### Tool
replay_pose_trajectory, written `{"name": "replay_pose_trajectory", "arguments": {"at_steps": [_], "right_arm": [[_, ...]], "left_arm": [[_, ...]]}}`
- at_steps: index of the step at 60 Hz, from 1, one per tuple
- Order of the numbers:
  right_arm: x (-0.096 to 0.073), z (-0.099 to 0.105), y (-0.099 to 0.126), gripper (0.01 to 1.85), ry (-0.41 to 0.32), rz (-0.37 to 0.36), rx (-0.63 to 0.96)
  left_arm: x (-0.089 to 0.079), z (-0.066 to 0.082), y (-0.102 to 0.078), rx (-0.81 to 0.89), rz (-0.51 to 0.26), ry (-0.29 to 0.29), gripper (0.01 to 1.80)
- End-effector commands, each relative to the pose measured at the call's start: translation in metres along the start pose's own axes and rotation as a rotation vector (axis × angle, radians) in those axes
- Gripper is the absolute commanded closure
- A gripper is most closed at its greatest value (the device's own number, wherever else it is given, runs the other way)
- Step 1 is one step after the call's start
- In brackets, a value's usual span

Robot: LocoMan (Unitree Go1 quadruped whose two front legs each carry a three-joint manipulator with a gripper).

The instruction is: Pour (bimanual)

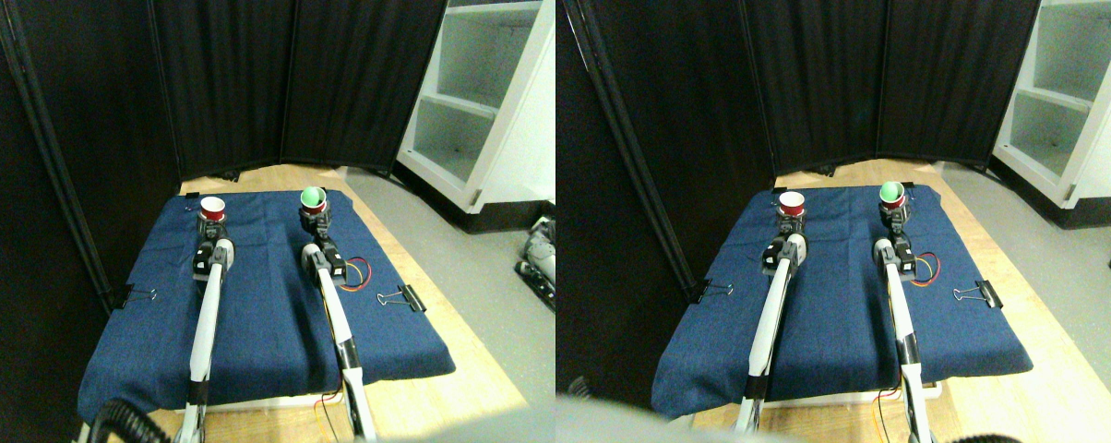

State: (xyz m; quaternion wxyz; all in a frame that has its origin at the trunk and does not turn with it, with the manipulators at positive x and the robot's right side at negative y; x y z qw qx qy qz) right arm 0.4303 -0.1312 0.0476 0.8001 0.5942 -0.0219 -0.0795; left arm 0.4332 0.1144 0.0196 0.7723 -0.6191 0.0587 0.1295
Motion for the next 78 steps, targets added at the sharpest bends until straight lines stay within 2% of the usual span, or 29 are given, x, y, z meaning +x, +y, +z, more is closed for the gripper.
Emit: {"name": "replay_pose_trajectory", "arguments": {"at_steps": [1, 19, 26, 41, 51, 56, 67, 78], "right_arm": [[0.002, 0.005, 0.019, 1.53, -0.009, 0.076, -0.005], [0.007, 0.001, 0.029, 1.53, 0.015, 0.073, -0.014], [0.008, -0.004, 0.033, 1.53, 0.037, 0.106, -0.048], [0.009, -0.012, 0.049, 1.53, 0.047, 0.116, -0.099], [0.011, -0.014, 0.056, 1.53, 0.054, 0.115, -0.107], [0.014, -0.015, 0.060, 1.53, 0.061, 0.140, -0.143], [0.012, -0.016, 0.073, 1.53, 0.069, 0.162, -0.201], [0.012, -0.016, 0.086, 1.53, 0.095, 0.174, -0.228]], "left_arm": [[0.000, -0.005, -0.009, -0.002, -0.026, 0.023, 1.48], [-0.001, -0.014, -0.028, 0.015, -0.019, 0.043, 1.48], [-0.003, -0.019, -0.036, 0.004, -0.016, 0.058, 1.48], [-0.005, -0.028, -0.050, 0.022, -0.013, 0.087, 1.48], [-0.007, -0.032, -0.053, 0.013, -0.016, 0.109, 1.48], [-0.007, -0.035, -0.054, 0.014, -0.014, 0.119, 1.48], [-0.006, -0.040, -0.055, 0.019, -0.018, 0.115, 1.48], [-0.011, -0.043, -0.066, 0.017, -0.017, 0.141, 1.48]]}}
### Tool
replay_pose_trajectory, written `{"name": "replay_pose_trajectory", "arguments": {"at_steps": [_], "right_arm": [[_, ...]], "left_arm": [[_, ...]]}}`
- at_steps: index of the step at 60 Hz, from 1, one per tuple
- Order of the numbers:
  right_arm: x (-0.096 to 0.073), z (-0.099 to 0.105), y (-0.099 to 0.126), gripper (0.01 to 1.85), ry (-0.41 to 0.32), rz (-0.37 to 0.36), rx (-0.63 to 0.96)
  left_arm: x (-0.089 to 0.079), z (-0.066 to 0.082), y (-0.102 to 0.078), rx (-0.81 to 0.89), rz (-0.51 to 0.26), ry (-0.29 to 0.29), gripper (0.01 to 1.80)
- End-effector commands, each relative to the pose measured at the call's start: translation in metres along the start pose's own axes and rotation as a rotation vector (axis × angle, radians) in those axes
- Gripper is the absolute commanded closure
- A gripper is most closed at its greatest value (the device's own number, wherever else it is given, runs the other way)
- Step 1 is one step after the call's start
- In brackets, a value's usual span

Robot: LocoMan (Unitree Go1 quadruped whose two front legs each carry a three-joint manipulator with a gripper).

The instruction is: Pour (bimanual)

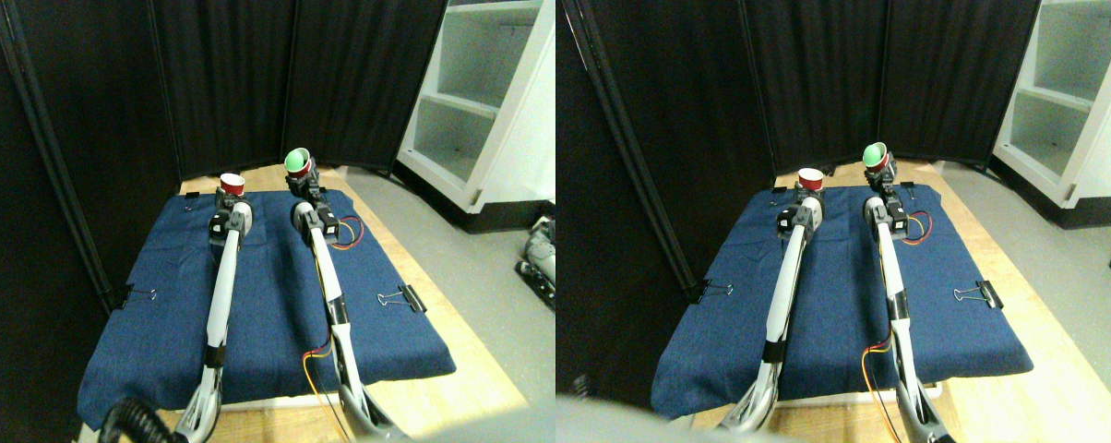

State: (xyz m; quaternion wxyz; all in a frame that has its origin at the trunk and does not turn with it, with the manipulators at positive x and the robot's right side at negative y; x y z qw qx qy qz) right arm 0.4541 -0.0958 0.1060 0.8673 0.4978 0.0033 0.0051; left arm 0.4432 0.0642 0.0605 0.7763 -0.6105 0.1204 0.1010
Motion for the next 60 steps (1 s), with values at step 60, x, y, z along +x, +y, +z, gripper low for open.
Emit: {"name": "replay_pose_trajectory", "arguments": {"at_steps": [60], "right_arm": [[-0.014, 0.006, 0.073, 1.53, 0.034, 0.134, -0.197]], "left_arm": [[-0.028, -0.029, -0.028, -0.060, -0.054, 0.079, 1.48]]}}
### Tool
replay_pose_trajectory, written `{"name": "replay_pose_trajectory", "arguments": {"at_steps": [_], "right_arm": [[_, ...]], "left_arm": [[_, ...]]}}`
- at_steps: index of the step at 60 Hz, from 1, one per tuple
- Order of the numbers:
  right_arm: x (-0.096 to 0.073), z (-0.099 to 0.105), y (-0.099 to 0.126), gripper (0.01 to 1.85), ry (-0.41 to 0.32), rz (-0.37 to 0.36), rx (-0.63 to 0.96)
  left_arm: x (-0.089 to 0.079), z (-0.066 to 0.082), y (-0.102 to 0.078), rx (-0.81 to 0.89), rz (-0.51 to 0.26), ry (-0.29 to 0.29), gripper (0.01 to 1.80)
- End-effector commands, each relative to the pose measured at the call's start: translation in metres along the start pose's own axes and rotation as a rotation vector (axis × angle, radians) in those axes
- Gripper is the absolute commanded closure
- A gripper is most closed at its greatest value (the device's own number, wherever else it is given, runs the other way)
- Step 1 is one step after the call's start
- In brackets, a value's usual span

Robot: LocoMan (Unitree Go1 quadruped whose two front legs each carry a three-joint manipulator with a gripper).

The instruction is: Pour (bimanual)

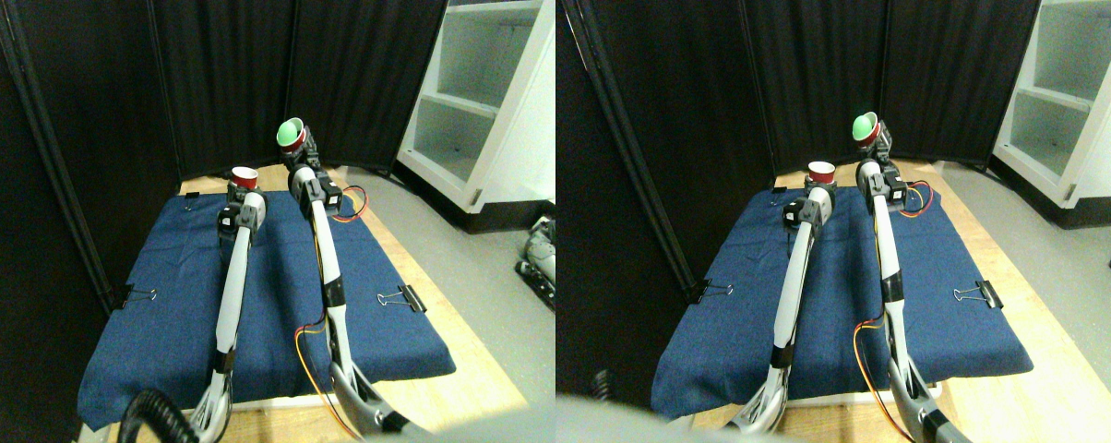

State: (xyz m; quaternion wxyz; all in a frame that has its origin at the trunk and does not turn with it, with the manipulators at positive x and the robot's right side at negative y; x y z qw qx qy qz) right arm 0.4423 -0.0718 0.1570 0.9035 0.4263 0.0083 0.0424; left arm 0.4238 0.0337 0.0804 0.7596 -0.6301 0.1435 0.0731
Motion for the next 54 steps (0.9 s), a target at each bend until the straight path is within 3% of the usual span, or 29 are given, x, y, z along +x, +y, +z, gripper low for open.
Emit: {"name": "replay_pose_trajectory", "arguments": {"at_steps": [1, 14, 24, 54], "right_arm": [[-0.002, 0.003, 0.017, 1.53, -0.017, 0.076, -0.049], [0.002, -0.003, 0.019, 1.53, 0.002, 0.096, -0.115], [0.006, -0.007, 0.018, 1.53, 0.028, 0.100, -0.155], [0.014, -0.014, 0.014, 1.53, 0.064, 0.095, -0.207]], "left_arm": [[-0.003, -0.004, -0.008, -0.018, -0.038, 0.002, 1.48], [-0.003, -0.005, -0.007, -0.038, -0.028, -0.013, 1.48], [-0.001, -0.005, -0.010, -0.041, -0.028, 0.017, 1.48], [0.001, -0.011, -0.017, -0.035, -0.016, 0.036, 1.48]]}}
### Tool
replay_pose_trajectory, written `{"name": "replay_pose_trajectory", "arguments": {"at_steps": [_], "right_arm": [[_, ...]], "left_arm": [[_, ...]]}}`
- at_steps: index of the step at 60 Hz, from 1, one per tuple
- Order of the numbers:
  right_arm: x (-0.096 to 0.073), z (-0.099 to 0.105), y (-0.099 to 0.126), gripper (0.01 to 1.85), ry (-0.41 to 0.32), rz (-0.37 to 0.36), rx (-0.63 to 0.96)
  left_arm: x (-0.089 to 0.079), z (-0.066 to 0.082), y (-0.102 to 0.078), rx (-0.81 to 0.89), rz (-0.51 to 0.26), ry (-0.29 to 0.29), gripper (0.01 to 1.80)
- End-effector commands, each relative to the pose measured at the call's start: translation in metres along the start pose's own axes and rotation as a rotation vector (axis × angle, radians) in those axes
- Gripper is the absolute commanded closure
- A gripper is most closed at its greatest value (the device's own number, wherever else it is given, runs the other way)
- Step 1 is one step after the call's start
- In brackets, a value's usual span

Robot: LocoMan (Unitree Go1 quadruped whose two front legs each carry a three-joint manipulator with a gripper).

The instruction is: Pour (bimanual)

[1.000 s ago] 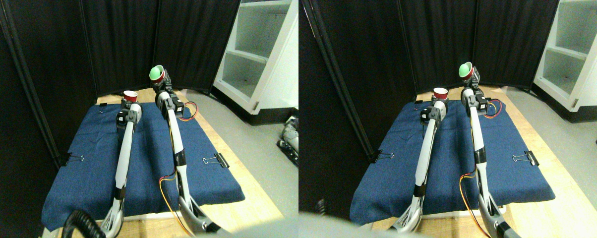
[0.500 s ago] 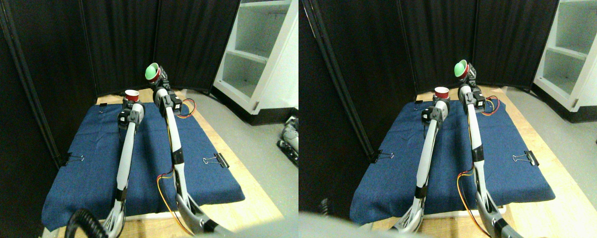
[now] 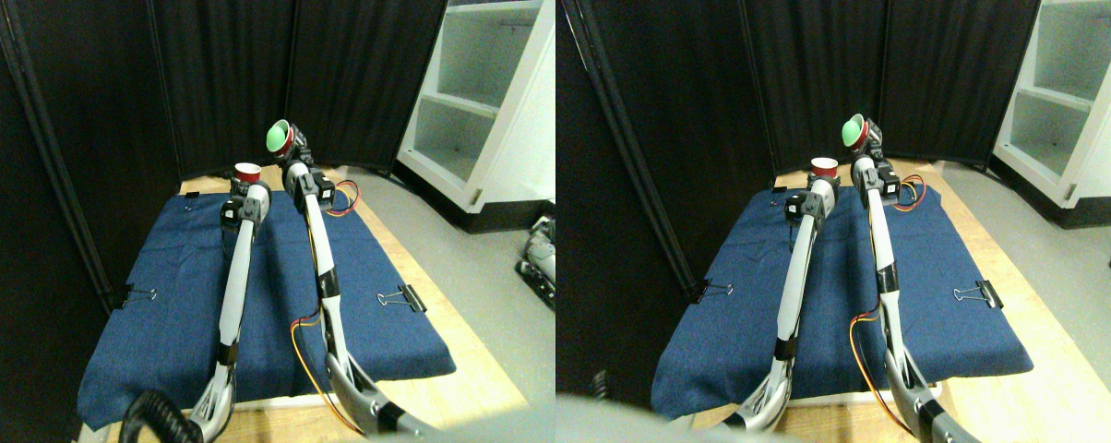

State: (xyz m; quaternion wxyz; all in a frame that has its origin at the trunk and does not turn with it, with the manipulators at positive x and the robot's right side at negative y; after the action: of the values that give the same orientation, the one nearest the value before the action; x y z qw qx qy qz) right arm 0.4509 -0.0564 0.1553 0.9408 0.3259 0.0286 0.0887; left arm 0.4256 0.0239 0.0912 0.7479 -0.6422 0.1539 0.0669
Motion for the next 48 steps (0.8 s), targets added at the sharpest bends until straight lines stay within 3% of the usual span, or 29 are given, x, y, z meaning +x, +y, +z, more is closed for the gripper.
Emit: {"name": "replay_pose_trajectory", "arguments": {"at_steps": [1, 18, 34, 48], "right_arm": [[0.005, 0.000, 0.006, 1.53, -0.023, 0.035, 0.000], [0.004, -0.003, 0.010, 1.53, -0.020, 0.047, -0.075], [-0.003, 0.000, 0.017, 1.53, -0.034, 0.051, -0.263], [-0.007, -0.002, 0.021, 1.53, -0.027, 0.059, -0.304]], "left_arm": [[0.002, -0.004, -0.004, -0.006, -0.017, 0.008, 1.48], [0.006, -0.011, -0.001, -0.008, -0.002, 0.022, 1.48], [0.005, -0.014, -0.001, -0.023, 0.012, 0.018, 1.48], [0.000, -0.016, -0.002, -0.028, 0.011, 0.031, 1.48]]}}
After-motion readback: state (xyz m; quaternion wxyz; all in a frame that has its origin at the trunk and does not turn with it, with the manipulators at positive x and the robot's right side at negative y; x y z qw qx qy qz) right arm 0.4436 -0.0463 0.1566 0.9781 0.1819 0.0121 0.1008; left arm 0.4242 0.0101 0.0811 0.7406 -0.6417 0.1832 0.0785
